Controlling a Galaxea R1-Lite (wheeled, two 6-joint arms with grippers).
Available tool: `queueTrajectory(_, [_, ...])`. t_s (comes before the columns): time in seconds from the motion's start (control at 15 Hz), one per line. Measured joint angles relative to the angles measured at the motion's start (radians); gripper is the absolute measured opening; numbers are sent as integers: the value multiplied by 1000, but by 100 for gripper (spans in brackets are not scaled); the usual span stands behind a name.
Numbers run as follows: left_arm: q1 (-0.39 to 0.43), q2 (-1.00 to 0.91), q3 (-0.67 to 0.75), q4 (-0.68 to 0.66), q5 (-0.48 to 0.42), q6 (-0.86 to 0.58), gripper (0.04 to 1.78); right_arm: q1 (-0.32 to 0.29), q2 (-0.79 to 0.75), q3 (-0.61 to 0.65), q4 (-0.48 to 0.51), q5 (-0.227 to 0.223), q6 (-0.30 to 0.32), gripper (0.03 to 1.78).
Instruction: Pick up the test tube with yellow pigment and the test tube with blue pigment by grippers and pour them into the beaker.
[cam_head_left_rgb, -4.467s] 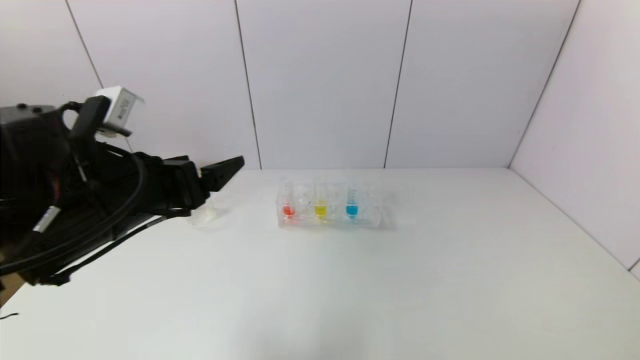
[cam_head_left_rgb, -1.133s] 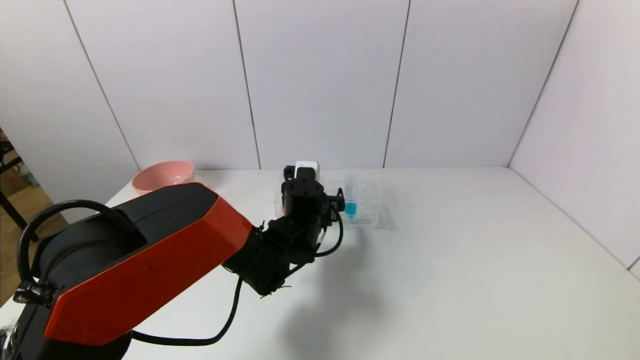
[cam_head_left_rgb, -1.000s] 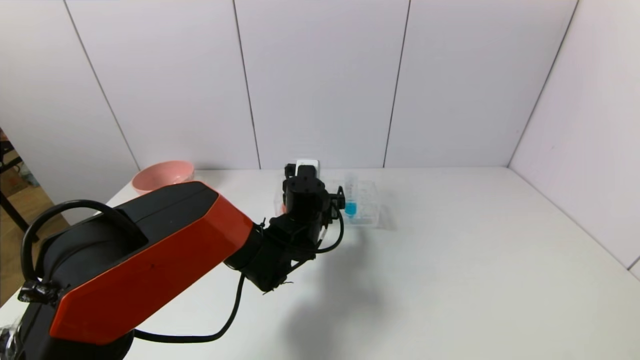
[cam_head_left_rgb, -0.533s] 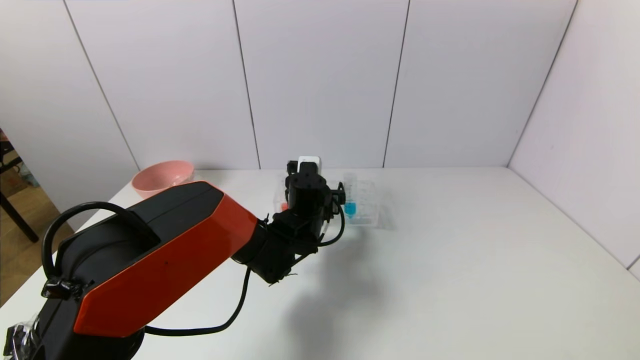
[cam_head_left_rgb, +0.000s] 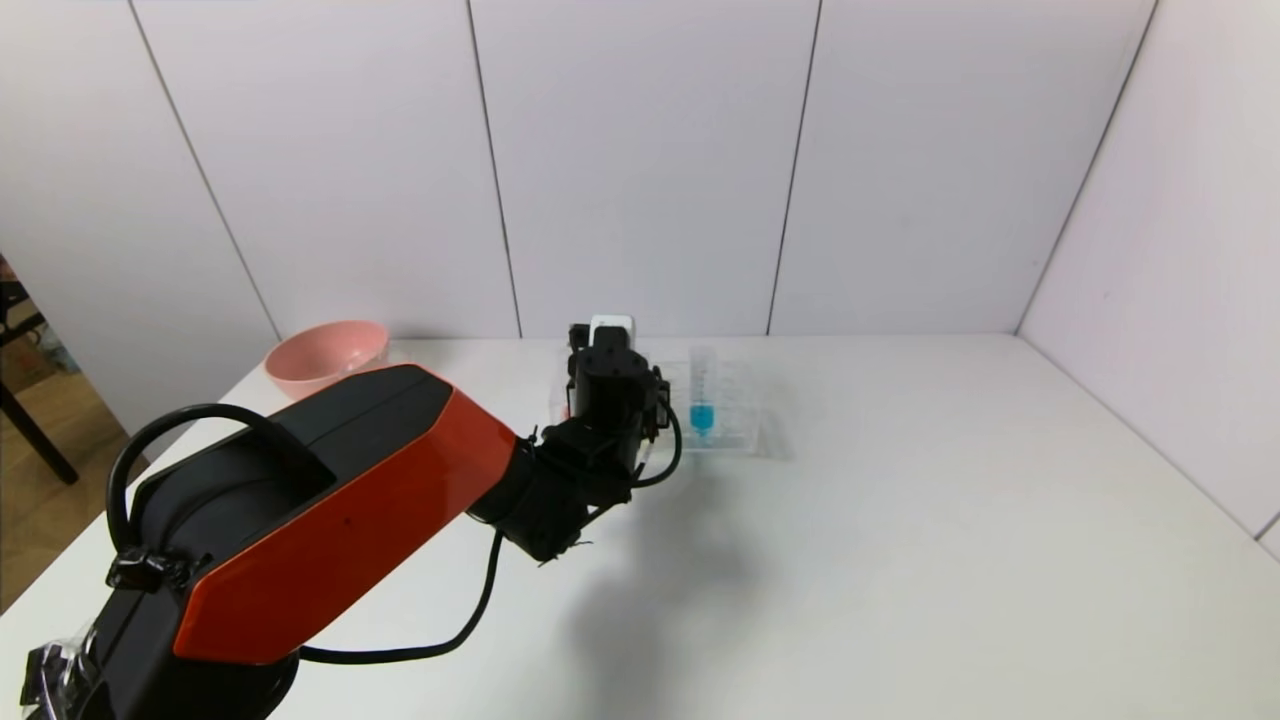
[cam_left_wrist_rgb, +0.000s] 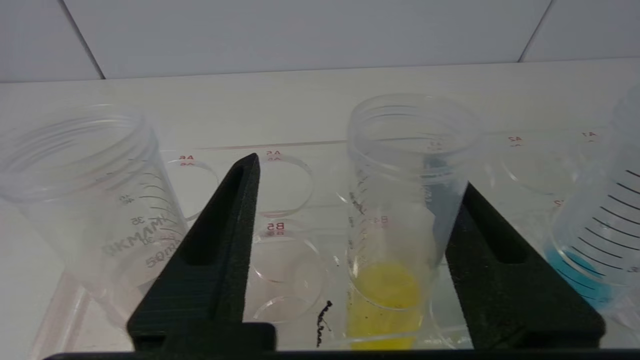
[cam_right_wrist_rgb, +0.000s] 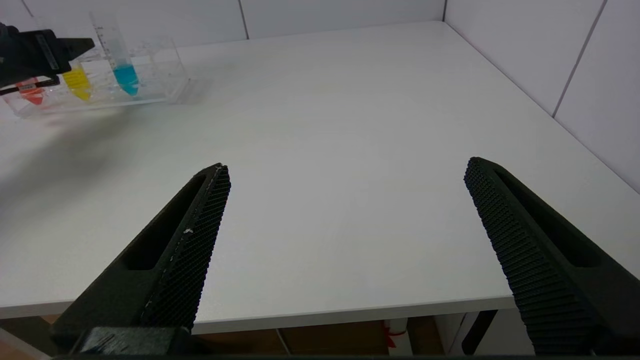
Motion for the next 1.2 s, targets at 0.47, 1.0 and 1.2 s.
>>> queueTrajectory(0.47, [-6,0,-2,6,-9,-1,51,0,0,0,0,0,0,171])
queueTrajectory(1.0, [-14,-48,9,60,-6,0,51,0,0,0,0,0,0,171])
queueTrajectory(1.2, [-20,-89,18,69,-2,16,51,0,0,0,0,0,0,171])
